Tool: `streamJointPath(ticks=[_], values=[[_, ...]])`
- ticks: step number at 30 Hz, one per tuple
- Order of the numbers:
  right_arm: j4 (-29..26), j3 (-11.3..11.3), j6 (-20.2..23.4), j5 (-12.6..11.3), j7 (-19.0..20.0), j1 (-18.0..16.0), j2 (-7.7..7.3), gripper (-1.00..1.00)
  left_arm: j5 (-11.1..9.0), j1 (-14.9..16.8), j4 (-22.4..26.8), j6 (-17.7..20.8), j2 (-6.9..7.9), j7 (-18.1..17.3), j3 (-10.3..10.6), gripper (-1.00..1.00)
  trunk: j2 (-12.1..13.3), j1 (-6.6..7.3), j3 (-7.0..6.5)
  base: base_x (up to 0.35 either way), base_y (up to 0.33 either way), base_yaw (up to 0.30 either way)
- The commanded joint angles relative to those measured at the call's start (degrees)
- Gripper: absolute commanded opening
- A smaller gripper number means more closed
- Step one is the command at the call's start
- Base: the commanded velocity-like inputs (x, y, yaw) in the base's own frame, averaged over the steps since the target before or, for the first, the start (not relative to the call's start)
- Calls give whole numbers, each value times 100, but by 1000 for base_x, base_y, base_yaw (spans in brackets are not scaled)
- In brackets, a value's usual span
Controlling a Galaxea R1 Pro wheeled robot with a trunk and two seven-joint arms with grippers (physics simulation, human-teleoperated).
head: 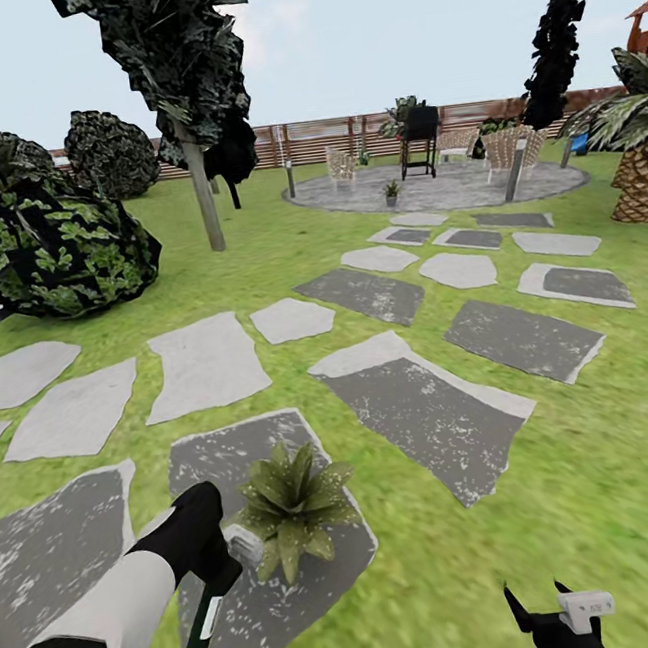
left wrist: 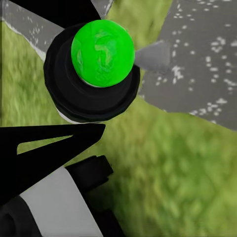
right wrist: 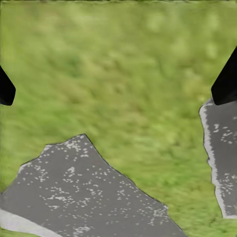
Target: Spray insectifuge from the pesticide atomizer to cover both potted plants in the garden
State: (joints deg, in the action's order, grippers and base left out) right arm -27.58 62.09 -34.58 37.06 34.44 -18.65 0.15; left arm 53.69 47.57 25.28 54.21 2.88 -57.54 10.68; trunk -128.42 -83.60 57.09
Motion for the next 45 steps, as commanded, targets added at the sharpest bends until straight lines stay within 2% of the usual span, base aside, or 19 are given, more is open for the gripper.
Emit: streamJointPath(ticks=[1,10,16,20,28,32,35,37,39,41,43,45], values=[[-2,49,-23,30,46,-8,3,100,47,3,12,19,3,-57,22,-100,-2,3,5,-249,161,-10],[-2,49,-23,26,46,-8,3,100,69,5,-159,51,2,-79,60,-100,-2,3,5,-144,201,-1],[-2,49,-23,23,46,-8,3,100,97,51,-172,37,57,-537,56,-100,-2,3,5,-6,84,0],[-2,49,-23,29,46,-8,3,100,104,81,-172,43,91,-566,49,-100,-2,3,5,0,283,0],[-2,49,-23,29,46,-9,3,100,126,94,-104,81,65,-524,46,-100,-2,3,5,28,320,0],[-2,49,-23,23,46,-8,3,100,110,90,26,7,101,-500,-1,-100,-2,3,5,18,333,0],[-3,49,-23,21,46,-8,3,100,51,53,236,-314,114,-489,-29,-100,-2,3,5,1,181,0],[-5,49,-23,22,46,-8,3,100,9,45,279,-583,112,-469,-146,-100,-2,3,5,0,40,0],[-4,49,-21,21,46,-8,3,100,-20,36,298,-847,112,-429,-589,-100,-2,3,5,0,12,0],[-6,49,-22,25,46,-8,3,100,-24,13,313,-1383,153,-353,-1091,-100,-2,3,5,0,3,0],[-4,49,-23,27,46,-8,3,100,-24,-3,304,-1881,180,-214,-1421,-100,-2,3,5,-28,1,0],[-4,49,-21,29,46,-8,1,100,-40,-14,276,-2202,184,-6,-1626,-100,-2,3,5,-177,0,0]])
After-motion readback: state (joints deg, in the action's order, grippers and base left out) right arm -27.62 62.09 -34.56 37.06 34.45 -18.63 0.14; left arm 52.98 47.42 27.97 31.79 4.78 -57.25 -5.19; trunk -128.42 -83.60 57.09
